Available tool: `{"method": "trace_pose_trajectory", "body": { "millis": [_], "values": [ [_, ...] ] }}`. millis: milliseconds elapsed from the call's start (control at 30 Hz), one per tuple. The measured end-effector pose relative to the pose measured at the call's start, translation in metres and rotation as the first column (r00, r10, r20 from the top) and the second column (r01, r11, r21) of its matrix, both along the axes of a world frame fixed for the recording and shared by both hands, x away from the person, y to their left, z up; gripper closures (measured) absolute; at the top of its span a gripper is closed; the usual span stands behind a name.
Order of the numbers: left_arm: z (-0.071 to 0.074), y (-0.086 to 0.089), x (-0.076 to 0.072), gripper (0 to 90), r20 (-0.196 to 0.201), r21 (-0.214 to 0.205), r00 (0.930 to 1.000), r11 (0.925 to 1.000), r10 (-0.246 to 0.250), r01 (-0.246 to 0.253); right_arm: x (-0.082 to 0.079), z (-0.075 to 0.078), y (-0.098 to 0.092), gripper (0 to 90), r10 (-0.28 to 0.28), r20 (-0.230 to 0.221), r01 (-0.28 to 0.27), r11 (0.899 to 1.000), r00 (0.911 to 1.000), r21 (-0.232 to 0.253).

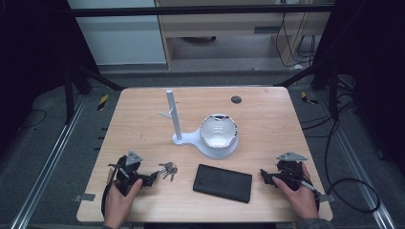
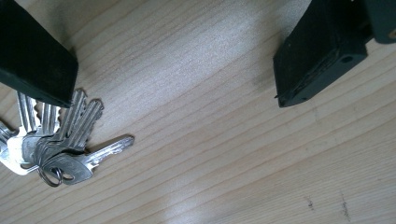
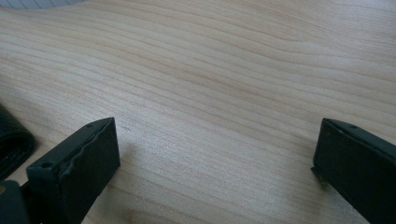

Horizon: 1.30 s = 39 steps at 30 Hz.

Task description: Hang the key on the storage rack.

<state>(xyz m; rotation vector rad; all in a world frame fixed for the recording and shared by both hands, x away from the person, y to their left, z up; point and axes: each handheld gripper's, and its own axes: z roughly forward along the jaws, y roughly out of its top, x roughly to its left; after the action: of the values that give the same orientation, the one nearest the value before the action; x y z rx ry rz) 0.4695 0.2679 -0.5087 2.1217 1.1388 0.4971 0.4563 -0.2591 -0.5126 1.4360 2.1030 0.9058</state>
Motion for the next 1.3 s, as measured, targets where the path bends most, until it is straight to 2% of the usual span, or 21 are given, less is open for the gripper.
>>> {"method": "trace_pose_trajectory", "body": {
  "millis": [267, 367, 433, 500, 600, 700, 767, 833, 867, 933, 1000, 1067, 1100, 1133, 1300],
  "values": [
    [0.0, -0.003, 0.002, 0.0, 0.001, -0.001, 0.9994, 0.9994, 0.036, -0.036, -0.001, -0.001, -0.001, 0.6, 0.006, 0.005, -0.006, 1.0, 1.0, -0.01],
    [0.003, -0.001, -0.001, 1.2, -0.008, 0.002, 0.9998, 0.9998, 0.018, -0.018, -0.002, 0.0, 0.0, 0.8, 0.004, 0.002, -0.004, 1.0, 1.0, -0.005],
    [0.008, -0.001, -0.005, 10.8, -0.001, -0.027, 1.0, 0.9996, -0.001, 0.001, -0.003, 0.0, 0.0, 0.8, 0.007, 0.004, -0.007, 1.0, 1.0, -0.007],
    [0.015, -0.004, -0.008, 9.4, 0.005, -0.037, 0.9999, 0.9992, -0.014, 0.014, -0.003, -0.001, 0.0, 0.8, 0.009, 0.007, -0.009, 1.0, 0.9999, -0.014],
    [0.023, -0.011, -0.012, 11.1, 0.002, -0.011, 0.9985, 0.9985, -0.054, 0.054, -0.003, -0.001, 0.0, 0.8, 0.009, 0.007, -0.009, 1.0, 0.9999, -0.013],
    [0.035, -0.025, -0.014, 10.7, 0.0, 0.043, 0.9963, 0.9953, -0.086, 0.086, -0.003, -0.001, 0.0, 0.8, 0.009, 0.007, -0.009, 1.0, 0.9999, -0.013],
    [0.041, -0.034, -0.013, 11.1, -0.037, 0.068, 0.9917, 0.9898, -0.123, 0.125, -0.003, -0.001, 0.0, 0.8, 0.009, 0.006, -0.008, 1.0, 0.9999, -0.012],
    [0.046, -0.046, -0.011, 12.4, -0.084, 0.109, 0.9827, 0.9788, -0.165, 0.173, -0.003, 0.0, 0.0, 0.8, 0.009, 0.004, -0.009, 1.0, 1.0, -0.01],
    [0.046, -0.049, -0.009, 13.0, -0.097, 0.109, 0.9797, 0.9766, -0.175, 0.186, -0.003, -0.001, 0.0, 0.8, 0.008, 0.005, -0.008, 1.0, 1.0, -0.011],
    [0.048, -0.055, -0.004, 14.2, -0.146, 0.099, 0.9689, 0.9715, -0.2, 0.215, -0.004, -0.001, 0.0, 0.8, 0.008, 0.005, -0.008, 1.0, 1.0, -0.01],
    [0.049, -0.06, 0.001, 15.6, -0.166, 0.136, 0.9642, 0.9638, -0.207, 0.23, -0.004, 0.0, 0.0, 0.8, 0.009, 0.006, -0.009, 1.0, 0.9999, -0.009],
    [0.049, -0.064, 0.004, 15.9, -0.188, 0.151, 0.9578, 0.9571, -0.218, 0.247, -0.004, 0.0, 0.0, 0.8, 0.011, 0.007, -0.011, 1.0, 0.9999, -0.011],
    [0.049, -0.066, 0.007, 16.7, -0.204, 0.152, 0.9518, 0.953, -0.229, 0.262, -0.004, 0.0, 0.0, 0.8, 0.011, 0.007, -0.011, 1.0, 0.9999, -0.011],
    [0.049, -0.067, 0.009, 17.6, -0.224, 0.135, 0.9452, 0.9529, -0.237, 0.271, -0.004, 0.0, 0.0, 0.8, 0.009, 0.002, -0.009, 1.0, 1.0, -0.004],
    [0.046, -0.068, 0.014, 23.6, -0.254, 0.17, 0.939, 0.9451, -0.231, 0.279, -0.005, -0.001, 0.0, 0.8, 0.008, 0.007, -0.008, 1.0, 0.9999, -0.013]
  ]
}}
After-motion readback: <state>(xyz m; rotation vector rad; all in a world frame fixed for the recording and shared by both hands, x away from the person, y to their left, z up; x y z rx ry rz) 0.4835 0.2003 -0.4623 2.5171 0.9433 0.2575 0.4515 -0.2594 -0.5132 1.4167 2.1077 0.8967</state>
